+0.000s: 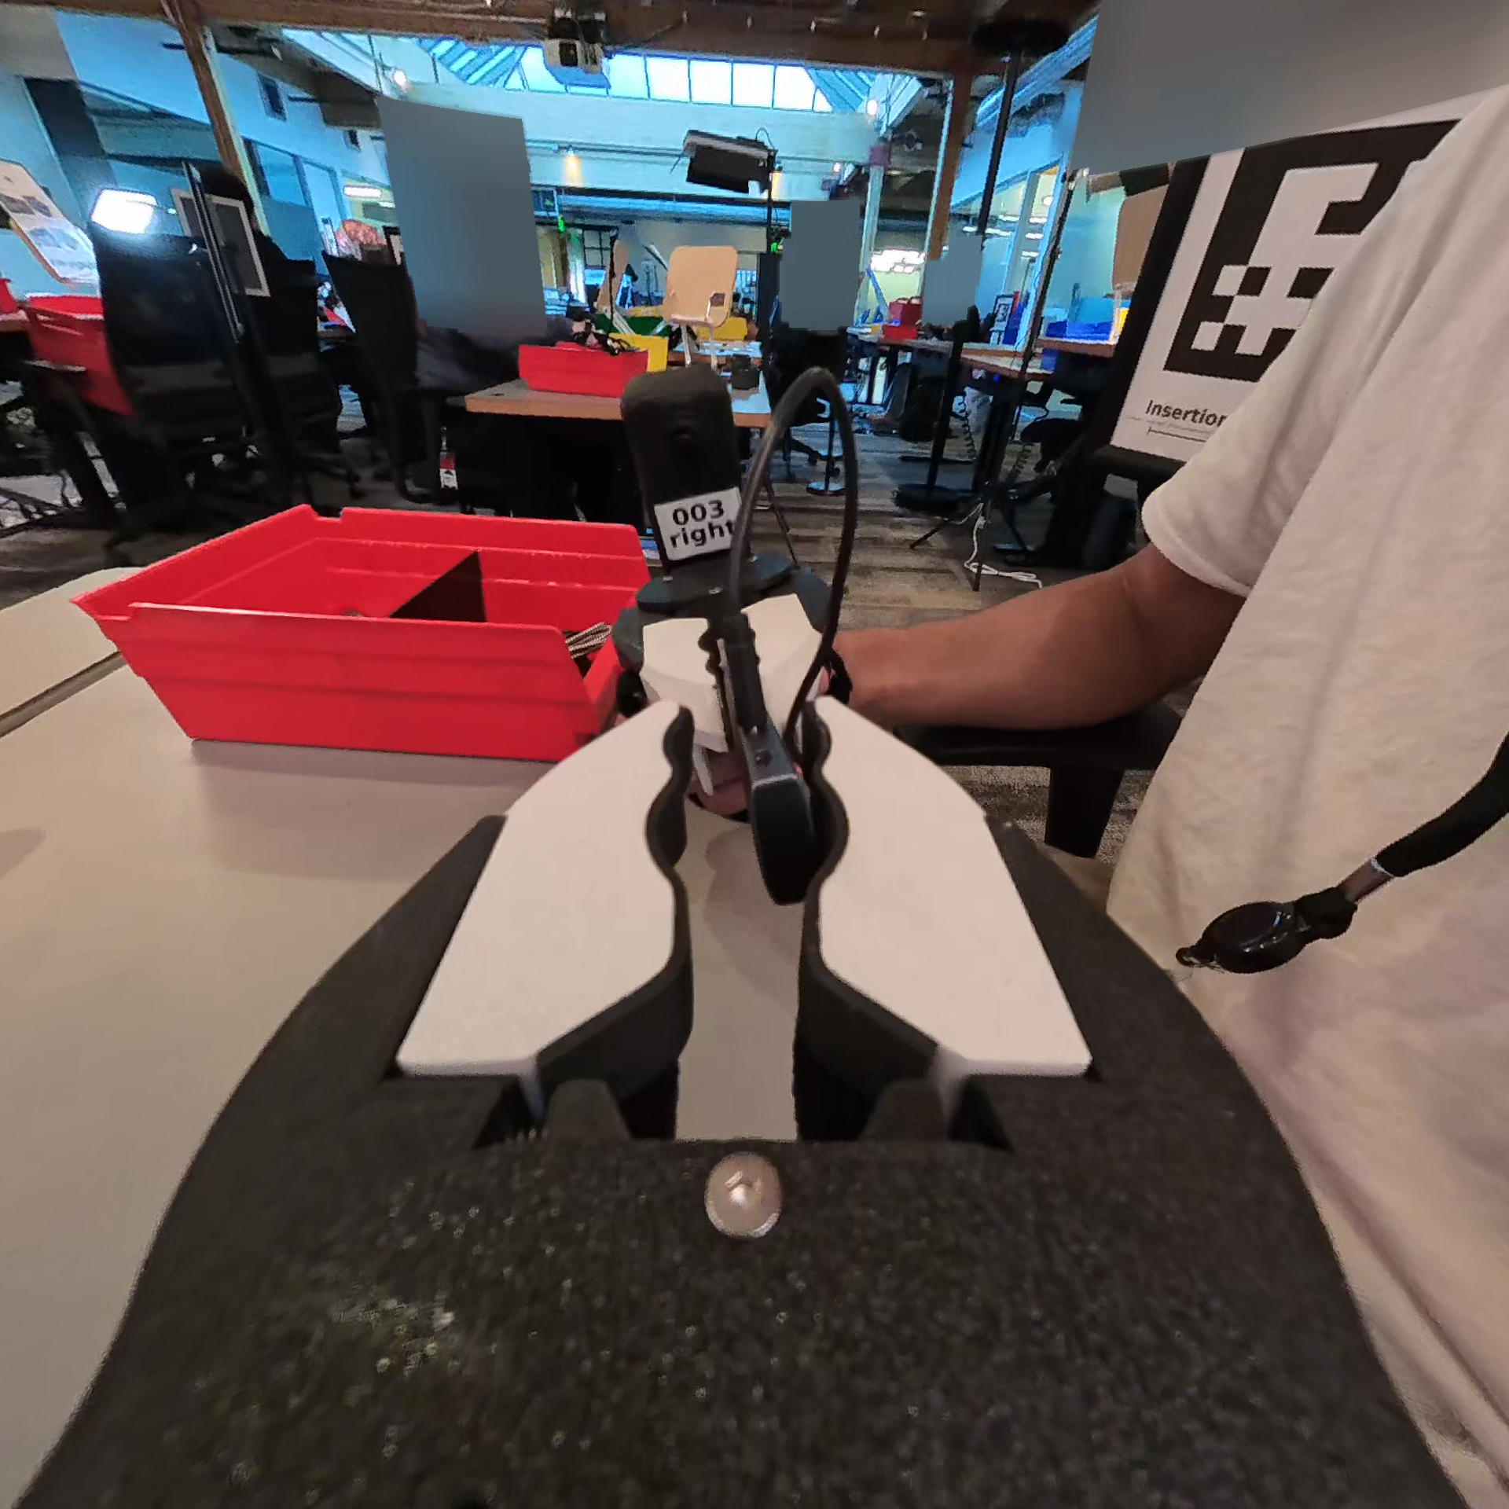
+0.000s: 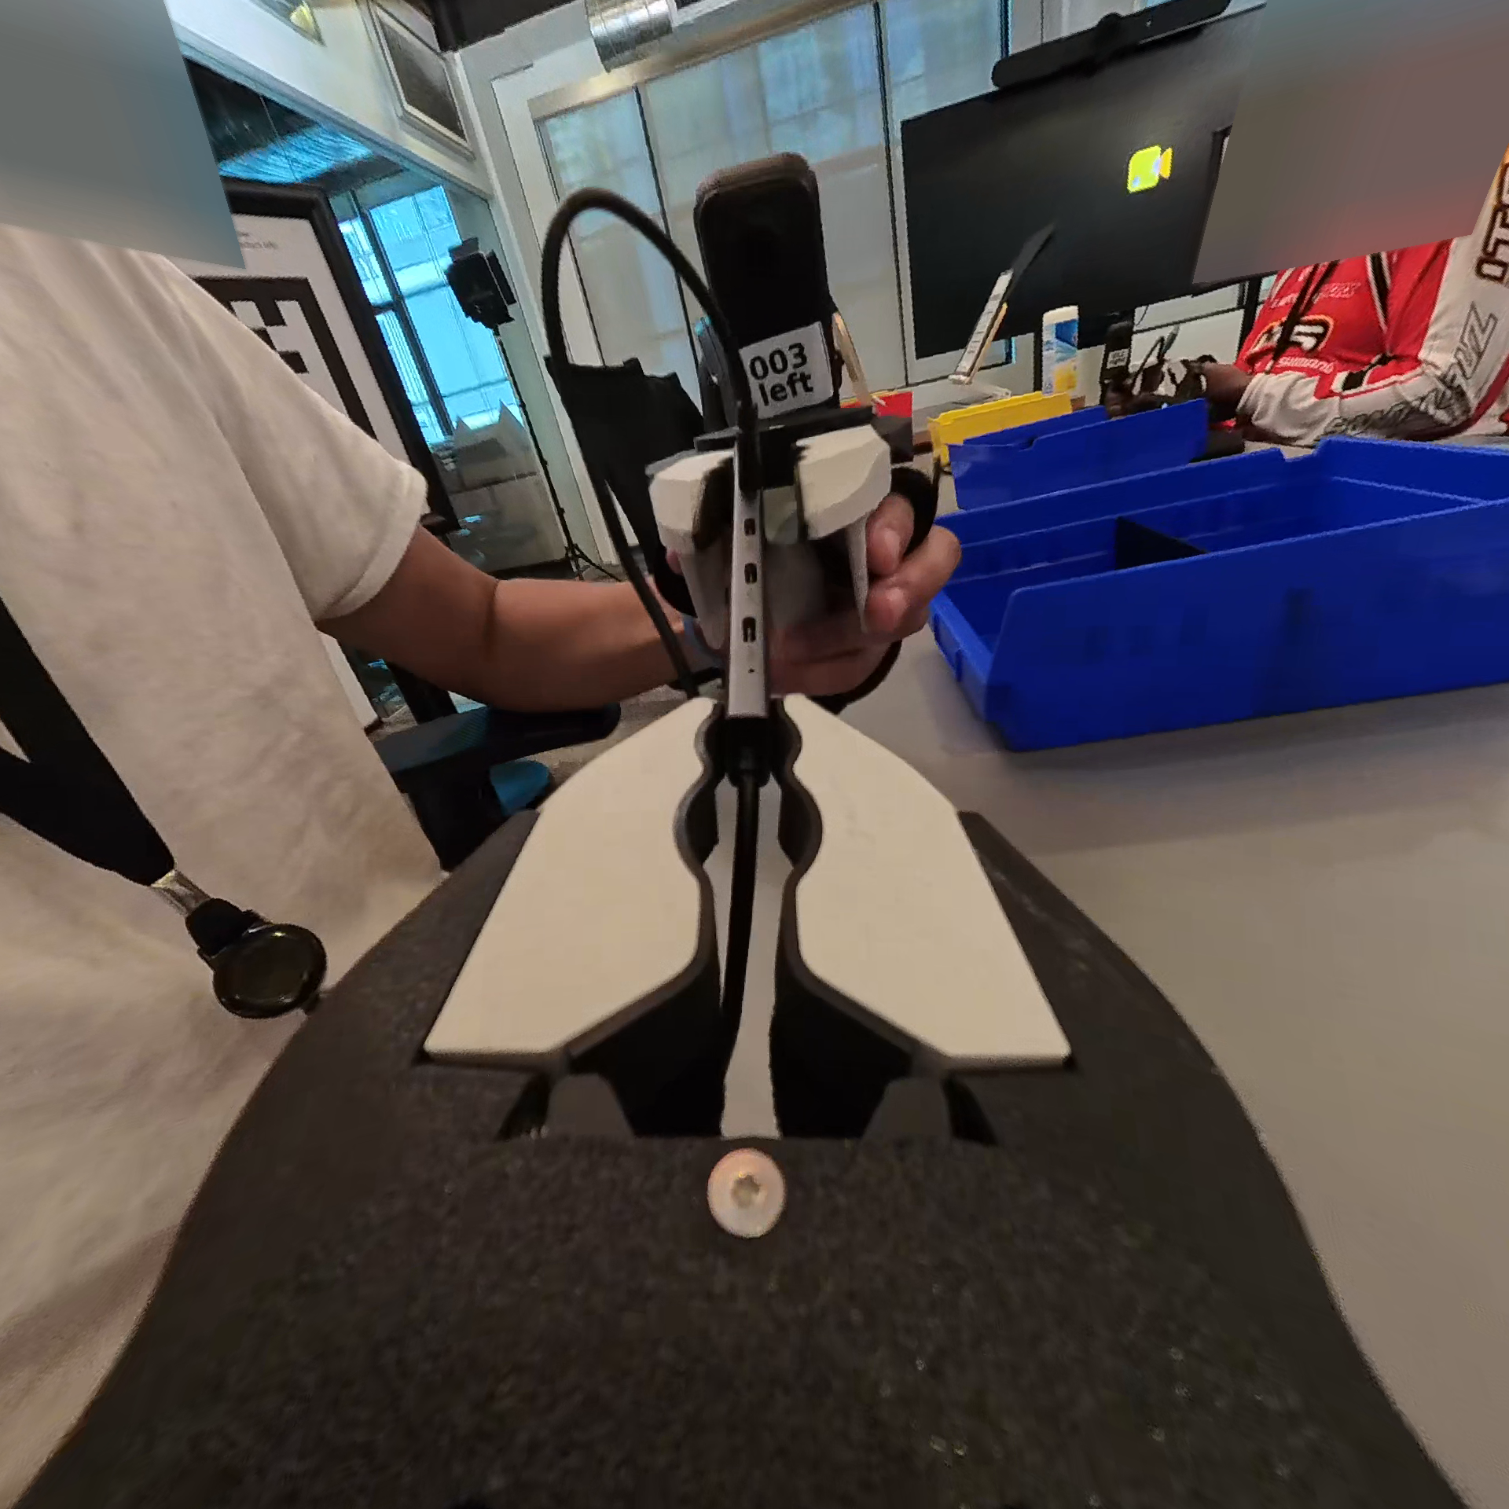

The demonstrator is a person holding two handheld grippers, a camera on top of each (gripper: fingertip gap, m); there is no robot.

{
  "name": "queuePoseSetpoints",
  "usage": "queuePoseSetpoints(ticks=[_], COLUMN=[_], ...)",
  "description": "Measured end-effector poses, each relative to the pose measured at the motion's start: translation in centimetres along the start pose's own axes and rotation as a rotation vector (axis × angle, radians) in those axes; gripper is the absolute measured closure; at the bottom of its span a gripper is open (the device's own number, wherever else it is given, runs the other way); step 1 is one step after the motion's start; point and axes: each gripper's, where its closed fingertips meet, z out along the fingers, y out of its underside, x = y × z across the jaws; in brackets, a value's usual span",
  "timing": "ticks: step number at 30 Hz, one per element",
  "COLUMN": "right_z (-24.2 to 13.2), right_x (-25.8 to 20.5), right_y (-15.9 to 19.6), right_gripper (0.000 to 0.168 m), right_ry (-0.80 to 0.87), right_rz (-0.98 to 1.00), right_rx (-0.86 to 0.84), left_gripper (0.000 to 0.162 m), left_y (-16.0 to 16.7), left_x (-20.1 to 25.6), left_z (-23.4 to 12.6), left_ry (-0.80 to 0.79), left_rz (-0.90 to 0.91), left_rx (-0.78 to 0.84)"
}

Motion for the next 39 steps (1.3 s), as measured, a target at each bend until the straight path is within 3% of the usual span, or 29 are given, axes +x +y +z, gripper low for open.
queuePoseSetpoints(ticks=[7, 29, 39], right_z=[-0.6, -1.3, -1.3], right_x=[0.0, 0.2, 0.5], right_y=[-0.5, -2.8, -2.5], right_gripper=[0.159, 0.159, 0.159], right_ry=[-0.011, -0.024, -0.001], right_rz=[0.017, 0.08, 0.078], right_rx=[0.041, 0.21, 0.202], left_gripper=[0.149, 0.143, 0.151], left_y=[-0.4, -1.4, -1.6], left_x=[0.1, -0.9, -0.9], left_z=[0.5, 0.6, 1.0], left_ry=[-0.013, -0.108, -0.102], left_rz=[0.014, -0.021, -0.021], left_rx=[0.037, 0.16, 0.152])
